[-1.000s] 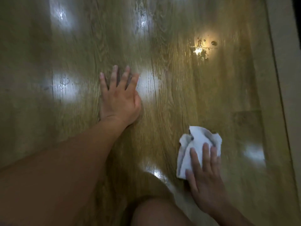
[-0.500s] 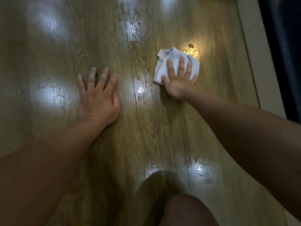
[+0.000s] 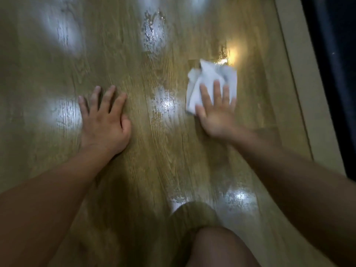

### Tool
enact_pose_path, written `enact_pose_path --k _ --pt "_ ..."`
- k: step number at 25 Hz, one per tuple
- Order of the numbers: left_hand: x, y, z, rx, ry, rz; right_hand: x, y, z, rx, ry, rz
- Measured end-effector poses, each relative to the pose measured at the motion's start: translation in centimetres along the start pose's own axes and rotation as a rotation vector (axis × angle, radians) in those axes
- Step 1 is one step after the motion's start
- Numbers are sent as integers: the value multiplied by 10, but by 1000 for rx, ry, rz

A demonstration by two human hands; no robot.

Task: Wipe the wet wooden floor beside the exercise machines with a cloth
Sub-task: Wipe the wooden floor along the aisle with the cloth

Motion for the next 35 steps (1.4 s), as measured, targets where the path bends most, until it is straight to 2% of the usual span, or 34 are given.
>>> enact_pose_path --k 1,3,5,6,8,10,11,14,16,18,20,23,24,25,27,29,32,35 --pt "-1 -2 6 29 -13 26 -25 62 -33 36 -31 6" --pt "-20 -20 14 43 -29 50 -62 148 -77 -10 -80 -17" --pt "-59 -47 9 23 17 -62 -79 150 -85 94 -52 -86" --pt "-82 -60 2 31 56 -123 -71 119 -70 112 -45 -129" --pt "-113 -79 -20 49 70 -197 -57 27 -30 -31 -1 -159" --pt "-117 -82 -36 52 -23 -227 -45 -69 17 -174 49 -121" --pt "-114 -81 -35 19 -63 -229 -40 -105 38 -191 89 -95" --pt "-115 -83 -34 -3 -55 -219 -21 -179 92 -99 -23 -166" --pt "-119 -85 -28 26 -34 -224 -11 -189 103 -79 -78 -180" --pt "-120 -86 -25 47 -22 -226 -27 -164 82 -130 -6 -78" --pt "-118 -86 -24 73 -40 -226 -59 -80 31 -126 61 12" --pt "-117 -87 -25 105 -49 -218 -113 87 -38 166 67 -121" --pt "-118 -89 -24 110 -35 -226 -125 116 -49 260 40 -148" --pt "-118 -88 -23 114 -19 -228 -132 131 -56 277 11 -172" --pt "-116 -88 -24 119 -14 -215 -127 93 -43 145 -77 -210" --pt "-117 -87 -24 137 -35 -213 -111 13 -13 -4 -107 -278" --pt "-119 -88 -21 191 -18 -211 -106 -83 42 6 -25 -312" --pt "-120 -92 -16 231 -16 -208 -106 -102 64 130 5 -275"
Point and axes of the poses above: each hand's wrist, its own y-axis away from the middle knuckle, its own z-axis out of the back of the hand, x = y × z, the point moved 2 cm from there along -y, towards the middle knuckle, and after that the axes turned 9 degrees about -z, right-handed, at the moved point
